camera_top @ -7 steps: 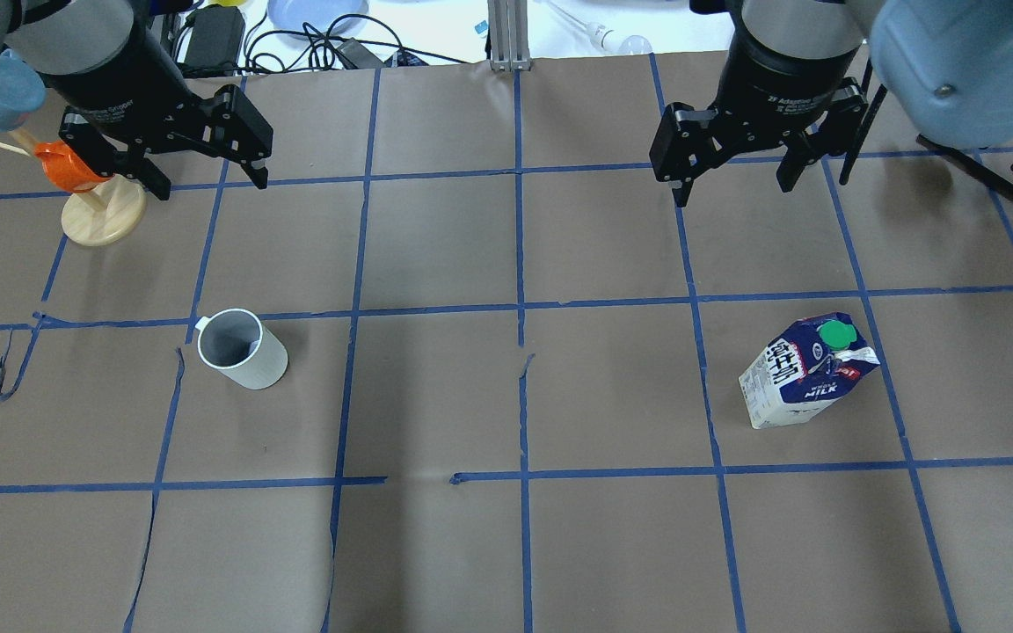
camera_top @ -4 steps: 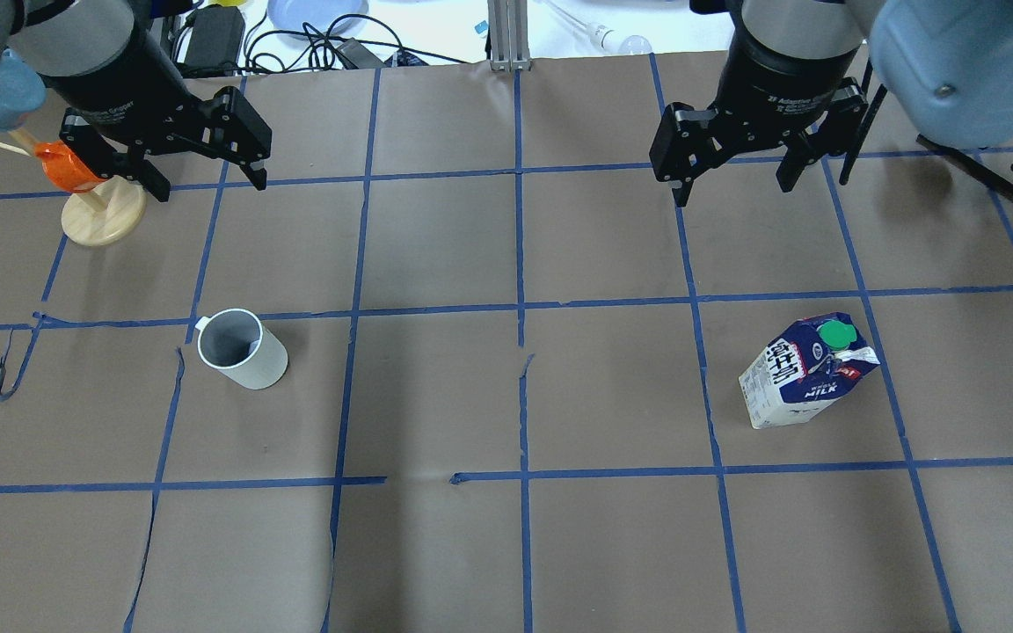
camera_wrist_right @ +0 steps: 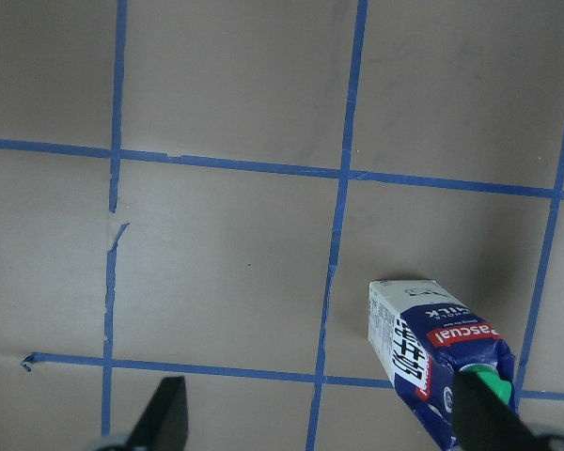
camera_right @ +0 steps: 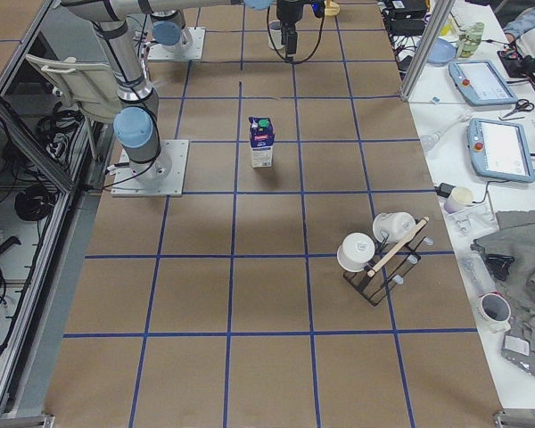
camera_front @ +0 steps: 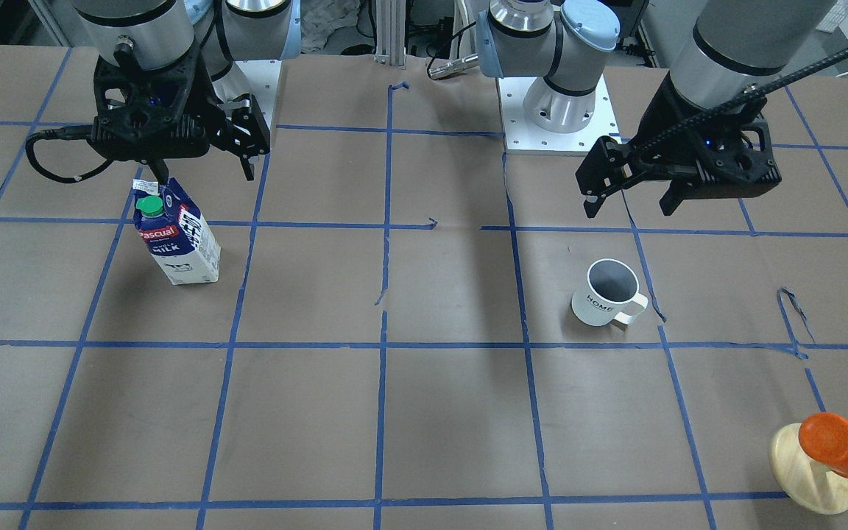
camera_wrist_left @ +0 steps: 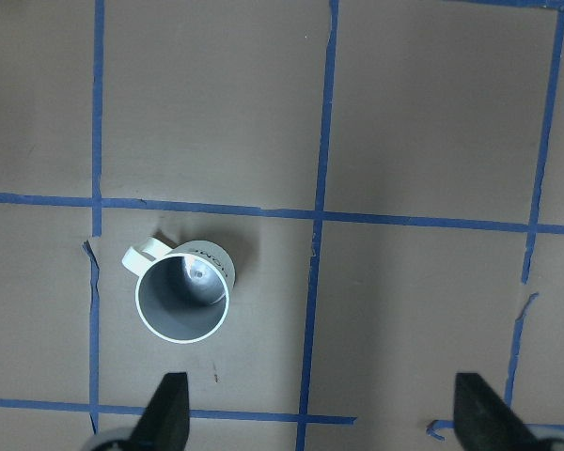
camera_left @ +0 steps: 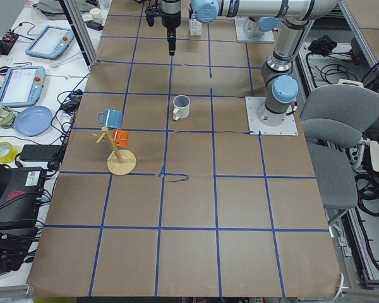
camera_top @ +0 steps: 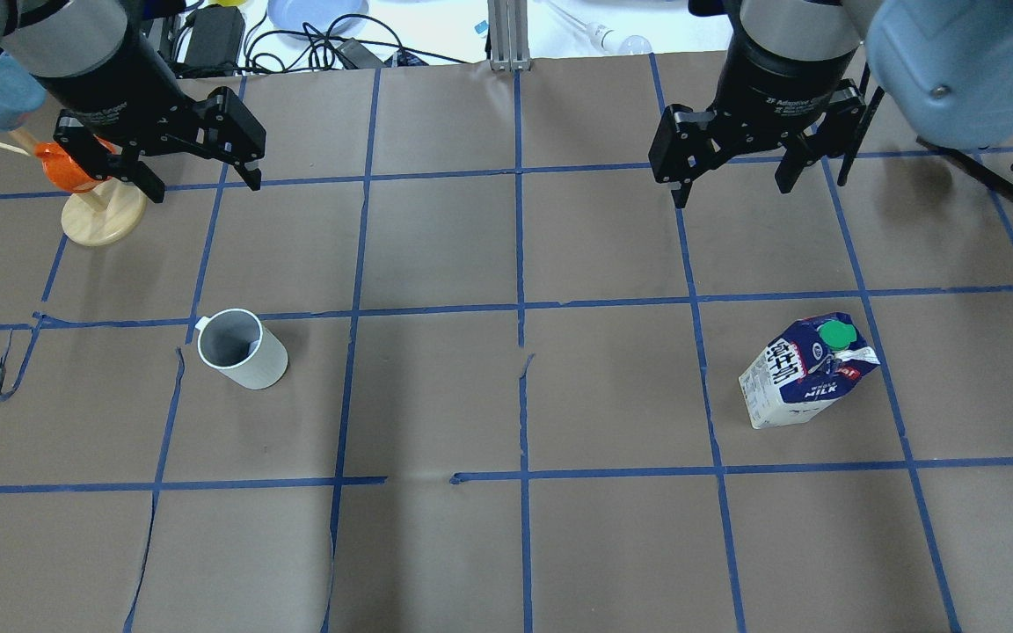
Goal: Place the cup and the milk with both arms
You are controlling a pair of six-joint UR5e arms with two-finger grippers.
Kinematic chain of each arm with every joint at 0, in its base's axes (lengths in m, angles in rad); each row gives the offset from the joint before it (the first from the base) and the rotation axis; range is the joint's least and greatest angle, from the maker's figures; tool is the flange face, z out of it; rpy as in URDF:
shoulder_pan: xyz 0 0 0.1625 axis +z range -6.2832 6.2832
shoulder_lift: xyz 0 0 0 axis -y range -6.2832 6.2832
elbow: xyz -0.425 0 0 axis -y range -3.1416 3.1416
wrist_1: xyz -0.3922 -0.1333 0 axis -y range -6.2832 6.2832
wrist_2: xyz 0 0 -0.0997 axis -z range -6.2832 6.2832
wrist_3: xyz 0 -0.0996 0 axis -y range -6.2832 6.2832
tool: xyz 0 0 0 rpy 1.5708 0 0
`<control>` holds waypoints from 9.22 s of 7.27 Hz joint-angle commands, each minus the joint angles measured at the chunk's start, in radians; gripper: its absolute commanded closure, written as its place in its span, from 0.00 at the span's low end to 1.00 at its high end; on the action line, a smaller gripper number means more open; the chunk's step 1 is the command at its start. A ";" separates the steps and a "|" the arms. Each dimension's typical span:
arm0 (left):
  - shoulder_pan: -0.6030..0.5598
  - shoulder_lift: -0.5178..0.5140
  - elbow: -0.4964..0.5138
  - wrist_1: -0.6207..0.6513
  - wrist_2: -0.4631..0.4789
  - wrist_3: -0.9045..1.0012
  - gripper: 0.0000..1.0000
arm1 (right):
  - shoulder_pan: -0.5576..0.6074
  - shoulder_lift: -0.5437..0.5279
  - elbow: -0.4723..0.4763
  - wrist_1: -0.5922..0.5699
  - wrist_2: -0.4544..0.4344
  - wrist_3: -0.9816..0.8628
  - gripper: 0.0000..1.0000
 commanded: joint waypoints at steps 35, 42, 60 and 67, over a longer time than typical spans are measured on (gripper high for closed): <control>-0.062 -0.190 -0.267 0.294 -0.174 -0.760 1.00 | 0.000 -0.004 0.003 0.001 0.000 -0.005 0.00; -0.335 -0.209 -0.378 0.346 -0.327 -1.131 1.00 | -0.001 -0.002 0.003 -0.002 0.004 -0.005 0.00; -0.120 -0.157 -0.151 0.114 -0.089 -0.632 0.00 | -0.234 0.067 0.179 -0.080 -0.013 -0.277 0.00; 0.016 -0.091 0.023 -0.064 0.096 -0.414 0.00 | -0.241 0.042 0.386 -0.071 -0.117 -0.285 0.05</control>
